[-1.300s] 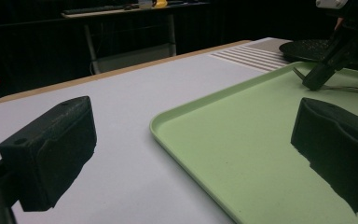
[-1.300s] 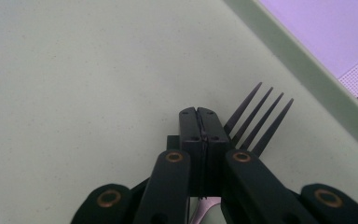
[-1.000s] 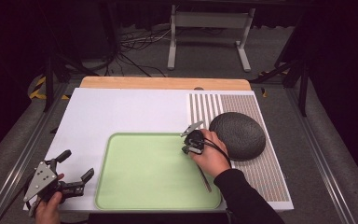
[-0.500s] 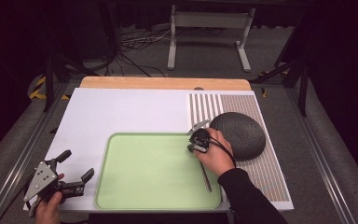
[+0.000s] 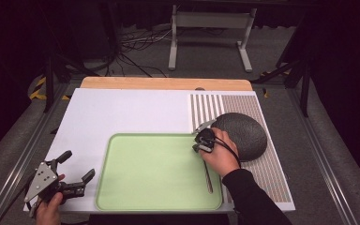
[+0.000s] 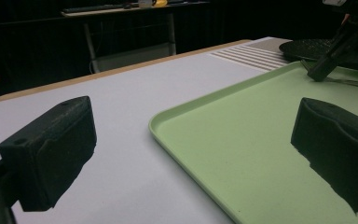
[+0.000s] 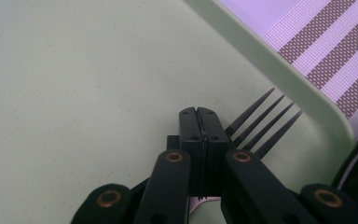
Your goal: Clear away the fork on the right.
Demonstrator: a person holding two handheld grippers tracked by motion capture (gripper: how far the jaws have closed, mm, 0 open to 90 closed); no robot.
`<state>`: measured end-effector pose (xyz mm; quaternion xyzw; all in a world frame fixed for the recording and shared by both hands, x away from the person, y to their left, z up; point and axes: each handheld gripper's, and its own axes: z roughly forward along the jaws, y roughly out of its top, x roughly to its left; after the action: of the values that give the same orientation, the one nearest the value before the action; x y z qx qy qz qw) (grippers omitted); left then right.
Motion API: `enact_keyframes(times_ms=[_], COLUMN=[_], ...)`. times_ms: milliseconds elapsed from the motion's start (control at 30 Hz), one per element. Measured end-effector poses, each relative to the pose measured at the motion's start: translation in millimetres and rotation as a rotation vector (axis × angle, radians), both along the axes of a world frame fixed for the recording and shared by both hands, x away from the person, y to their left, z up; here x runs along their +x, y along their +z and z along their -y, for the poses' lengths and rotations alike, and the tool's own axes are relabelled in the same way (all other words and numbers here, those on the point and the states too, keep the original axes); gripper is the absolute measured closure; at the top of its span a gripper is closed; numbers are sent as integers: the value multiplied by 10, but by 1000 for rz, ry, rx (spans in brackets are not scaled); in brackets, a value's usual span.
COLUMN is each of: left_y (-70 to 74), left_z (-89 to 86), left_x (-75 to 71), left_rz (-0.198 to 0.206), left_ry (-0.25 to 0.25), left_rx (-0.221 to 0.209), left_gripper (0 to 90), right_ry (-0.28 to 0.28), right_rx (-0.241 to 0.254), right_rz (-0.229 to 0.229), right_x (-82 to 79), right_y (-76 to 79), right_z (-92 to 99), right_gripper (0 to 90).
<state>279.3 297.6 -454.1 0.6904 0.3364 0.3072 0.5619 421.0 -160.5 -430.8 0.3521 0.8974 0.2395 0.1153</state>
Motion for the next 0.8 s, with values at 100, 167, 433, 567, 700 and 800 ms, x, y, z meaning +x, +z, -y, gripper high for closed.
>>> enact_keyframes(times_ms=[100, 167, 433, 567, 700, 800], left_y=[0, 0, -1, 1, 1, 2], left_z=[0, 2, 6, 5, 5, 6], left_x=[1, 1, 7, 10, 10, 11], left_rz=[-1, -1, 0, -1, -2, -3], left_ry=[0, -1, -1, -4, -2, -5], left_rx=[0, 1, 1, 5, 2, 6], left_gripper=[7, 8, 7, 8, 8, 8], right_ry=[-10, -17, -35, -43, -48, -51], right_rx=[-6, -9, -6, -4, -10, 0], right_rz=[3, 3, 0, 3, 5, 5], right_x=[1, 1, 3, -1, -3, -6], right_y=[3, 5, 7, 5, 8, 17], right_z=[24, 49, 116, 130, 138, 145], right_gripper=[900, 900, 900, 900, 896, 850])
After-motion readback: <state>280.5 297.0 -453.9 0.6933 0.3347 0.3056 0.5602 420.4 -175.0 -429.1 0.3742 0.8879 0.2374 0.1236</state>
